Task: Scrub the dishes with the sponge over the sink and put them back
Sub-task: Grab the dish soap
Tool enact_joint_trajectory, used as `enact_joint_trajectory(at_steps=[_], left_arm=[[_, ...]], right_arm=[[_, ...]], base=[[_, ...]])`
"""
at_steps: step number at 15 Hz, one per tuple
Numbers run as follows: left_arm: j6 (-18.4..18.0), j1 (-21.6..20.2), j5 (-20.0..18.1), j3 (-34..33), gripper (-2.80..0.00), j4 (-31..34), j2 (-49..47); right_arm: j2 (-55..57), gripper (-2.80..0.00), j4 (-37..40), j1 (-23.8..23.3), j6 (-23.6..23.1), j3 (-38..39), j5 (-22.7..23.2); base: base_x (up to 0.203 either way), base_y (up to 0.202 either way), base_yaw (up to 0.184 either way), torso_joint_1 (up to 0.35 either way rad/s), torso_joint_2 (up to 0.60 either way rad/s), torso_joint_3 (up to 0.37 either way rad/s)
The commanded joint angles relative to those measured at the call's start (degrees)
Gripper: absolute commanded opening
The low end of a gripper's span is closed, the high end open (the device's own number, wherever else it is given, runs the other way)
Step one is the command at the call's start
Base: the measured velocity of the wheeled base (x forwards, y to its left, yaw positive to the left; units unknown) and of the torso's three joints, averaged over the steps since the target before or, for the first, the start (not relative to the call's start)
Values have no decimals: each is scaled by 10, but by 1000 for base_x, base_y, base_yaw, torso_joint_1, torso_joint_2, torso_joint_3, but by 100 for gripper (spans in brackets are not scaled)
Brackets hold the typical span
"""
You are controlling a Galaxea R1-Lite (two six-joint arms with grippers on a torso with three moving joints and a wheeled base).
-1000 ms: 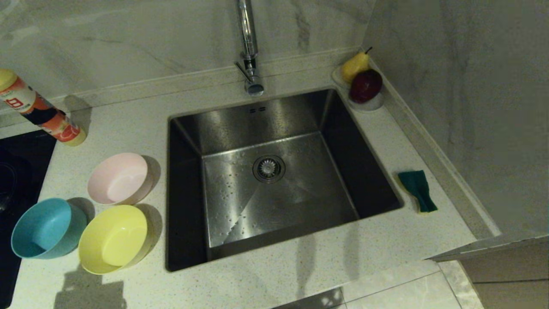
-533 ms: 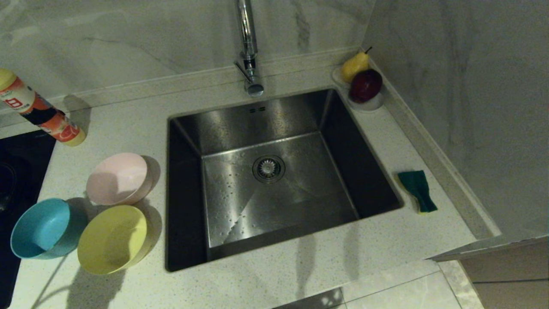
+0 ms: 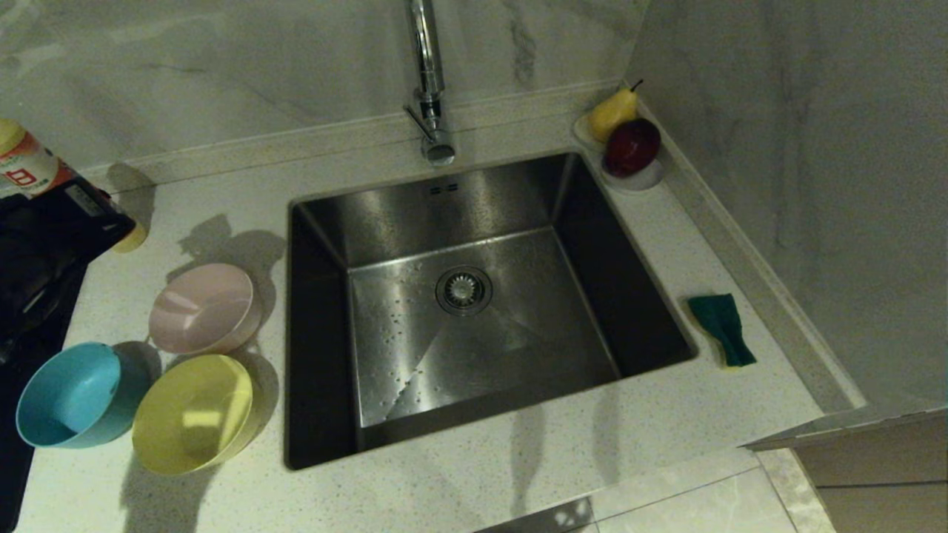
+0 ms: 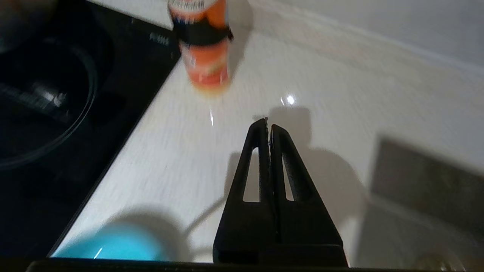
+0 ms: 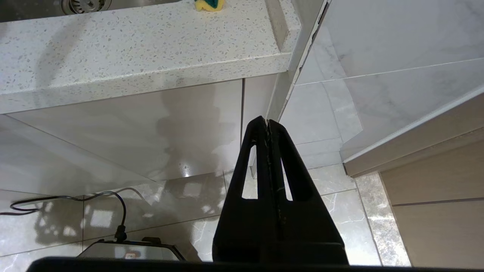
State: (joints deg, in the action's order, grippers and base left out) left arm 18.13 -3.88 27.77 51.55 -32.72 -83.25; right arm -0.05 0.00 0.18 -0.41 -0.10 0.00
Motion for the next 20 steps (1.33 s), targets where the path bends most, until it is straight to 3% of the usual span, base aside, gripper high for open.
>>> enact_joint_trajectory(at_steps=[1, 5, 6, 13, 20], left_arm=[[-4, -23, 2, 27, -280, -42, -99], [-23, -44, 7, 43, -280, -124, -166], [-22, -48, 15, 45, 0, -144, -175], [-34, -72, 12, 42, 0, -235, -183], [-28, -120, 11, 49, 0, -270, -208]], right_arm=[[0, -280, 0, 0, 0, 0, 0], [0, -280, 0, 0, 0, 0, 0], [0, -280, 0, 0, 0, 0, 0], [0, -280, 0, 0, 0, 0, 0], [0, -280, 0, 0, 0, 0, 0]], base=[[0, 0, 0, 0, 0, 0], [0, 0, 0, 0, 0, 0], [0, 0, 0, 0, 0, 0], [0, 0, 0, 0, 0, 0], [0, 0, 0, 0, 0, 0]])
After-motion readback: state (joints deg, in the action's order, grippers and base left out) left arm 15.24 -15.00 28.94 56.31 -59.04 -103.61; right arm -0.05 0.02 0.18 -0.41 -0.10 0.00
